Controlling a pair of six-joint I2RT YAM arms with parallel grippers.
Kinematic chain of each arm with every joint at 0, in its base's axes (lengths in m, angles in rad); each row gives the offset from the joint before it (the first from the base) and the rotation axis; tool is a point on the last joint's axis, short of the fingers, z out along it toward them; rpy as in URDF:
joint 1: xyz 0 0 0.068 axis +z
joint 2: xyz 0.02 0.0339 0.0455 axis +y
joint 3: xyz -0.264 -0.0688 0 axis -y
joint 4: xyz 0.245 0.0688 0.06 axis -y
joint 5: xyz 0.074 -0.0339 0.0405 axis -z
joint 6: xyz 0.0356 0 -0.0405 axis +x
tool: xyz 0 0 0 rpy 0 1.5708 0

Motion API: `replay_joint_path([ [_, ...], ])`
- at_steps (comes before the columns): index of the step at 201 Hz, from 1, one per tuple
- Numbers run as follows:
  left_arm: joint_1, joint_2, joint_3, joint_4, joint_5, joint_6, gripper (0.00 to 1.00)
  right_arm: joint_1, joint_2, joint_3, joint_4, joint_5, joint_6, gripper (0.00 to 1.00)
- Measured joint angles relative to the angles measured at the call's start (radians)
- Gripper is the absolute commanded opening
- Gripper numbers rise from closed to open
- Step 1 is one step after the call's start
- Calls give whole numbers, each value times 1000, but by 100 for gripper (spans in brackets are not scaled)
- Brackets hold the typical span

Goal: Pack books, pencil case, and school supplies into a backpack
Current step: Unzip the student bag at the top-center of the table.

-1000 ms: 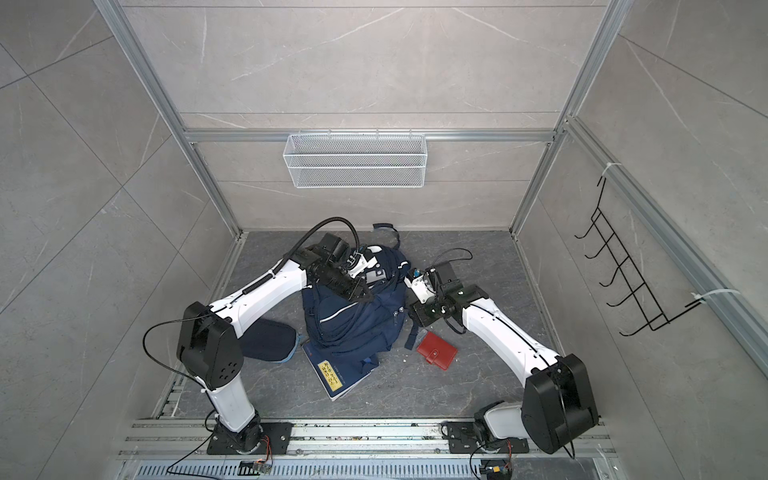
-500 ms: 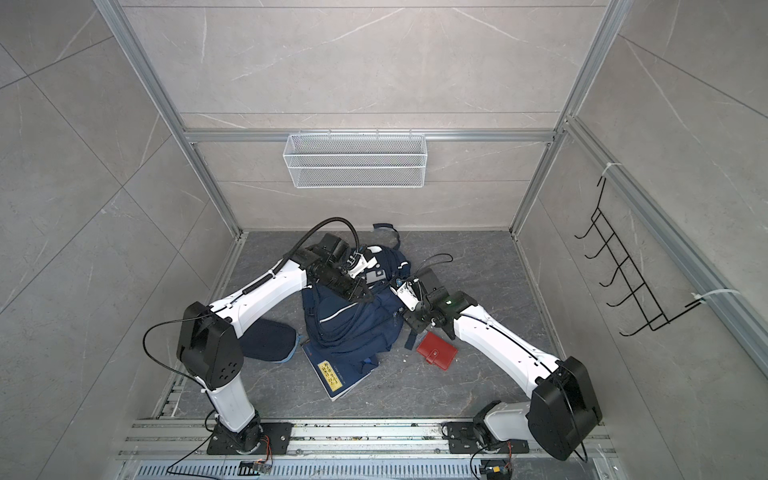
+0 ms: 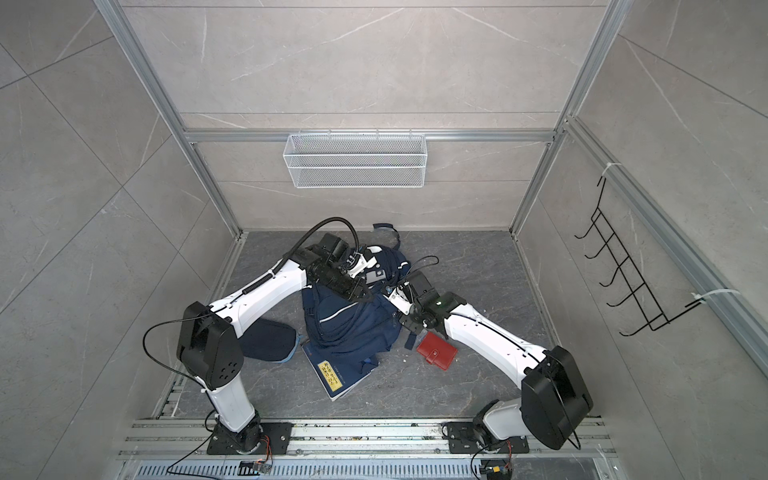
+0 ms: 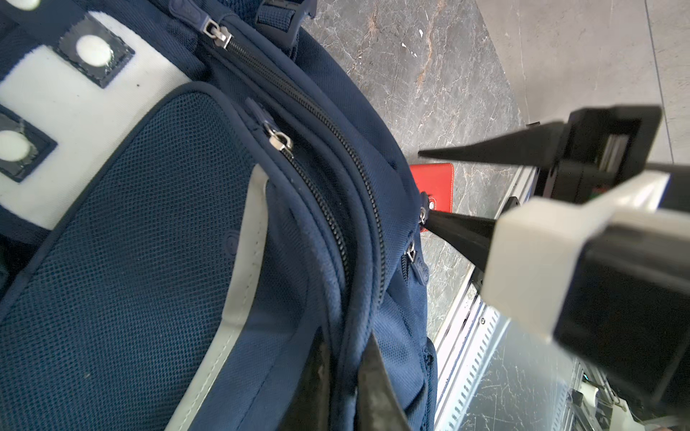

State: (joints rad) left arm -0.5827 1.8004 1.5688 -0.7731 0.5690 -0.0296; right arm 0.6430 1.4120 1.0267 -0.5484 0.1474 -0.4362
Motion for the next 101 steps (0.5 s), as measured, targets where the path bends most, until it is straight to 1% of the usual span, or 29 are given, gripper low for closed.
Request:
replay_joint_path([
  [37,1,0,0,3,10,-10,0,43,0,-6,15,74,-28,32],
  [66,1,0,0,8,11,-20,0,56,0,-28,37,131,-40,24],
  [87,1,0,0,12,14,-26,0,56,-2,-40,51,158,-39,14],
  [101,1,0,0,15,14,-28,0,56,-10,-47,54,164,-29,10],
])
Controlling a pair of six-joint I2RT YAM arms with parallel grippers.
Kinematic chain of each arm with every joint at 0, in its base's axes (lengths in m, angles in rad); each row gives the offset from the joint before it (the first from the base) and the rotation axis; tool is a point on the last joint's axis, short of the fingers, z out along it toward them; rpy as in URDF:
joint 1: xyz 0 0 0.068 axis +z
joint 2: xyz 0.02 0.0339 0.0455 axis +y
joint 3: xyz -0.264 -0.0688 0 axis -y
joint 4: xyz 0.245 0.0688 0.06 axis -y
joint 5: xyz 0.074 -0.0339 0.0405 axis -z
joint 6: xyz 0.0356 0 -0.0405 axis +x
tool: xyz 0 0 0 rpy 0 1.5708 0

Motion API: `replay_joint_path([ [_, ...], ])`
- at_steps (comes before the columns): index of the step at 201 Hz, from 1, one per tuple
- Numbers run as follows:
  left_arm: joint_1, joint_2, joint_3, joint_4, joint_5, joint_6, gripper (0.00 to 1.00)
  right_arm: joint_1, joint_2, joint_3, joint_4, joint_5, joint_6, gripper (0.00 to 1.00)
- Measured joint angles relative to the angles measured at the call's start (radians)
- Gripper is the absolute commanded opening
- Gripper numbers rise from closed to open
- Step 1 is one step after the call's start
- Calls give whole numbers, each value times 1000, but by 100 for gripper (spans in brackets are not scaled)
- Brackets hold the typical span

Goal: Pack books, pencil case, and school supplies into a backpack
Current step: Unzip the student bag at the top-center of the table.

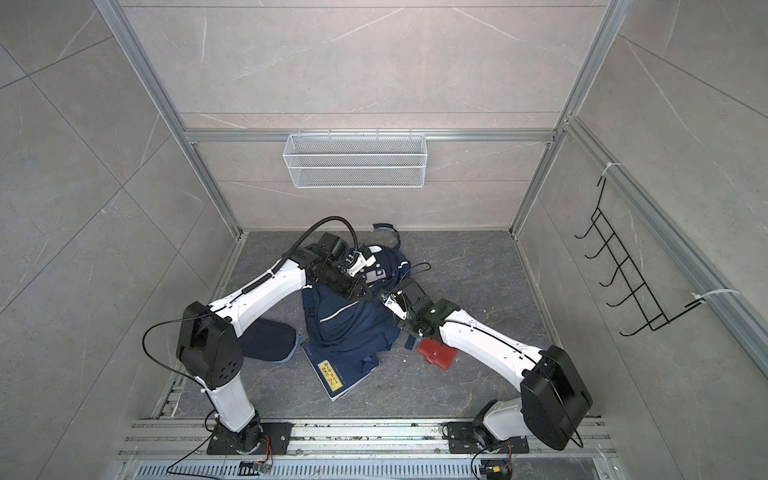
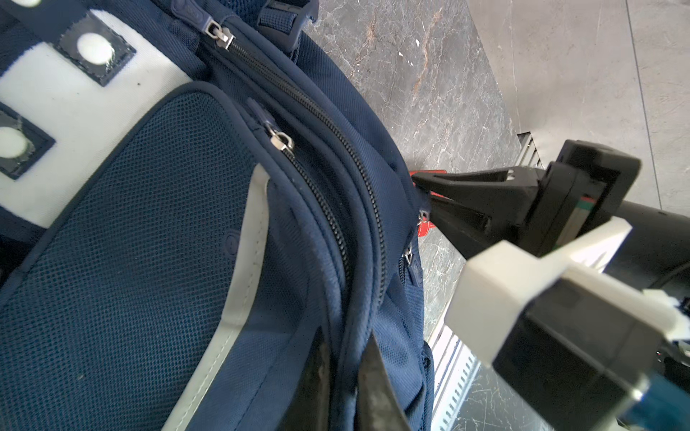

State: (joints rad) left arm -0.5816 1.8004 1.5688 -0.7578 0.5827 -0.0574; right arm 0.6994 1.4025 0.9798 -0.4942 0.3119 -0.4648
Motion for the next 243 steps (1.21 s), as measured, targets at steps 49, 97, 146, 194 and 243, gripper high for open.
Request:
replay_joint_path([
  [49,0,0,-1,3,0,-4,0,-3,-31,-16,4,-46,67,0],
  [97,0,-1,-10,10,1,-2,0,-95,-36,9,-35,-231,171,0],
  [146,-2,-7,-11,40,-2,8,0,-233,19,108,-118,-435,219,0],
  [194,-15,-16,-15,15,-8,44,0,-260,89,173,-167,-491,218,0],
  [243,-77,-15,24,-52,-42,71,0,-291,173,239,-183,-488,256,0],
])
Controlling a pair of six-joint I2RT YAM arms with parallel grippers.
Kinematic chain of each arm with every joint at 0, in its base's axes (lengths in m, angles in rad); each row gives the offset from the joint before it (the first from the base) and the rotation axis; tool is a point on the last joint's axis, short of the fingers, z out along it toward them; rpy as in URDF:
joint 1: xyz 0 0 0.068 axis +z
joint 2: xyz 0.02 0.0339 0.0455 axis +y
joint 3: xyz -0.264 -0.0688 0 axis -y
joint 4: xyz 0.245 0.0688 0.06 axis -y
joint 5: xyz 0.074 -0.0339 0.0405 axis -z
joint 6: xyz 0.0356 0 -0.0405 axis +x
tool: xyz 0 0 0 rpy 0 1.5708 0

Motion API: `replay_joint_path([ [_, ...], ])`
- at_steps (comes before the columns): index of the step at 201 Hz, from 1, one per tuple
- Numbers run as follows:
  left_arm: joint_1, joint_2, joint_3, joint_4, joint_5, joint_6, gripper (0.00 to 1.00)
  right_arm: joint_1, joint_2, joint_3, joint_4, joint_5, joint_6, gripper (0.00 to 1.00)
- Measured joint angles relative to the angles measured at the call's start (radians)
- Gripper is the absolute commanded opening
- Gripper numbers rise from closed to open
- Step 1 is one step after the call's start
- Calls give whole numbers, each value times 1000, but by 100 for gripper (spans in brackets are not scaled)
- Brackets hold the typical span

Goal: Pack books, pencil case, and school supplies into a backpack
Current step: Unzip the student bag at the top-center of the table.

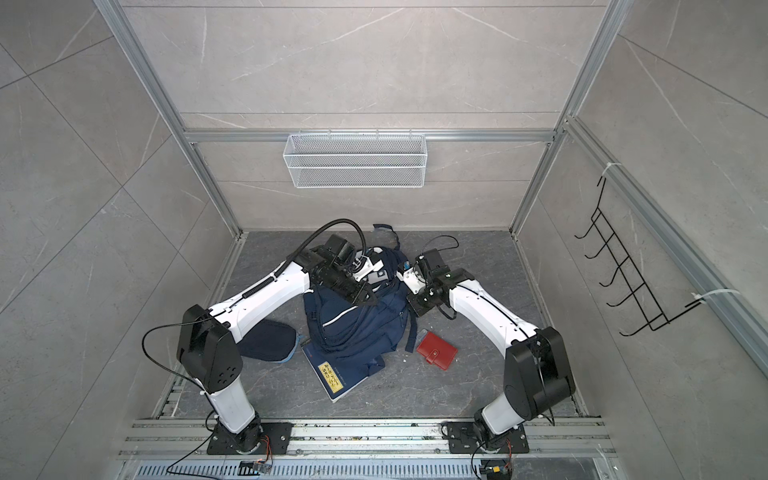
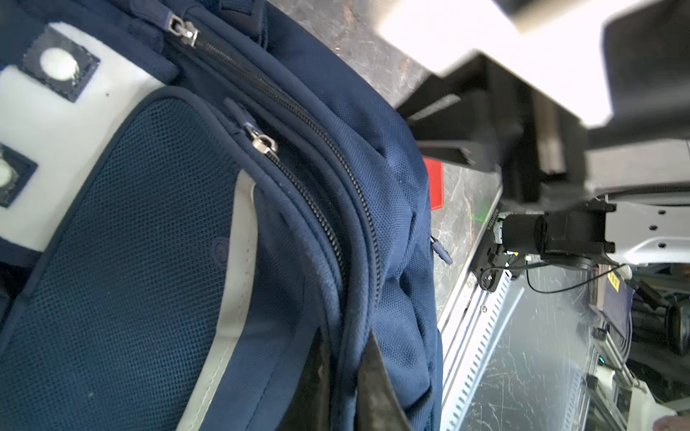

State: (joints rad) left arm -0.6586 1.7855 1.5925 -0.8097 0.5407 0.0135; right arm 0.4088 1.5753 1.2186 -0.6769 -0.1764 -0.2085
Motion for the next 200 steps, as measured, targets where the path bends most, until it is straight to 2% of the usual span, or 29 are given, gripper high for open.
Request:
replay_joint_path([
  [63,-14,1,13,-24,-6,6,0,-89,117,33,23,1,104,0],
  [105,7,1,13,11,-4,-10,0,-127,159,75,46,-42,108,0],
  [114,16,1,13,18,4,-19,0,-130,157,75,58,-52,100,7],
  [138,37,1,13,34,21,-53,0,-142,126,52,109,-77,65,32],
  [154,47,1,13,33,21,-76,0,-155,48,5,139,-93,62,44],
  [161,50,1,13,35,21,-87,0,-157,8,-14,144,-97,63,55],
  [168,52,1,13,43,21,-98,0,-157,-38,-32,147,-102,64,62],
  [184,55,2,13,71,19,-129,0,-147,-133,-56,143,-117,56,69],
  [200,59,5,13,106,19,-167,0,-119,-209,-68,128,-131,63,70],
])
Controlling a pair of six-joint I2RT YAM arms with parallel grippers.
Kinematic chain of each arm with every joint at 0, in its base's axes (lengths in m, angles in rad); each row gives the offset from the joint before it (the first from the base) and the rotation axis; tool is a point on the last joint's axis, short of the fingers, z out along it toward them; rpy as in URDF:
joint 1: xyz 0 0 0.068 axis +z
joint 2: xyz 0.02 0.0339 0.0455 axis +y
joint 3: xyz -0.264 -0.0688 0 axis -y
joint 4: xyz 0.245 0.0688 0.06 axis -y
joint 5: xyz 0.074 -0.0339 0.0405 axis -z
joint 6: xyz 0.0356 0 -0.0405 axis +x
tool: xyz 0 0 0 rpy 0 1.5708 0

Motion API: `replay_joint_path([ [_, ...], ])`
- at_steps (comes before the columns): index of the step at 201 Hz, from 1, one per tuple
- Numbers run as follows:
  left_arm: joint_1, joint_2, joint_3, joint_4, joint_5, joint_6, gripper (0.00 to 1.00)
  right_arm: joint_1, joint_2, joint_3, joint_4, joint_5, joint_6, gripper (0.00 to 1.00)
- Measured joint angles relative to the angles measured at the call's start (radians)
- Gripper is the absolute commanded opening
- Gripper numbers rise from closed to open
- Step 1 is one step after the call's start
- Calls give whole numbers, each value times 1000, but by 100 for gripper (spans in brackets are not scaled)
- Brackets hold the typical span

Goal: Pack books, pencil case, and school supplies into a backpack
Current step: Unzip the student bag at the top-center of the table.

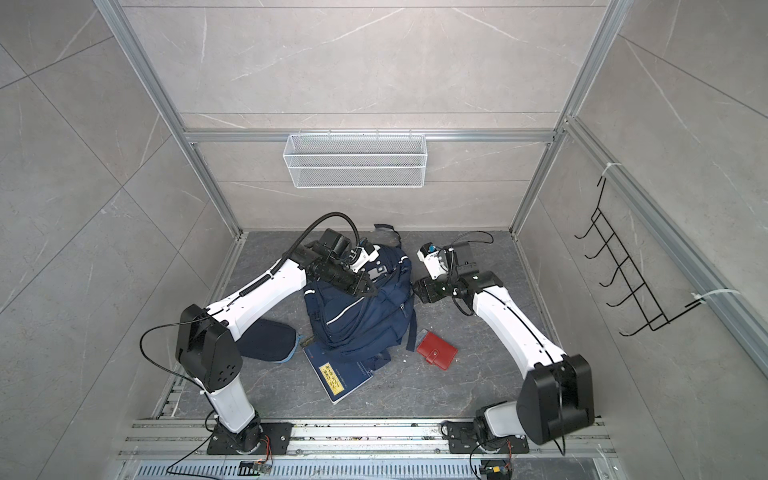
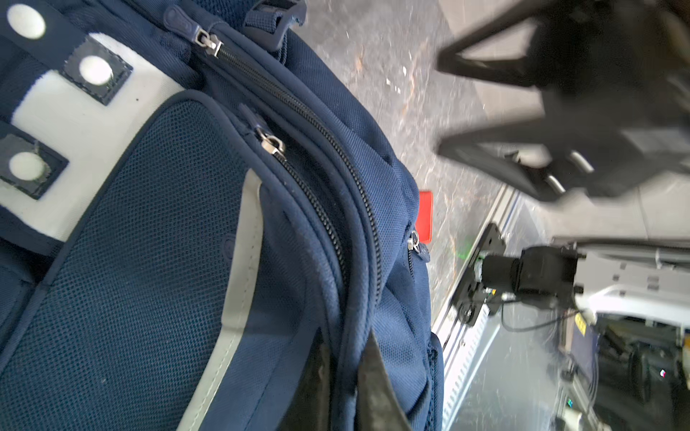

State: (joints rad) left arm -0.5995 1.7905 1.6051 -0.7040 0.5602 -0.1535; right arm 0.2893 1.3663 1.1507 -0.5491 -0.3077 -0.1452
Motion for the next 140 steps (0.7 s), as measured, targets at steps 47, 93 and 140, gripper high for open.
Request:
replay_joint_path([
  [47,11,64,31,94,0,-105,0,106,-97,-72,-71,-48,26,69],
  [93,17,80,34,143,3,-146,0,107,3,-84,-85,16,50,68],
  [140,17,80,34,158,7,-158,0,107,64,-34,-80,83,39,68],
])
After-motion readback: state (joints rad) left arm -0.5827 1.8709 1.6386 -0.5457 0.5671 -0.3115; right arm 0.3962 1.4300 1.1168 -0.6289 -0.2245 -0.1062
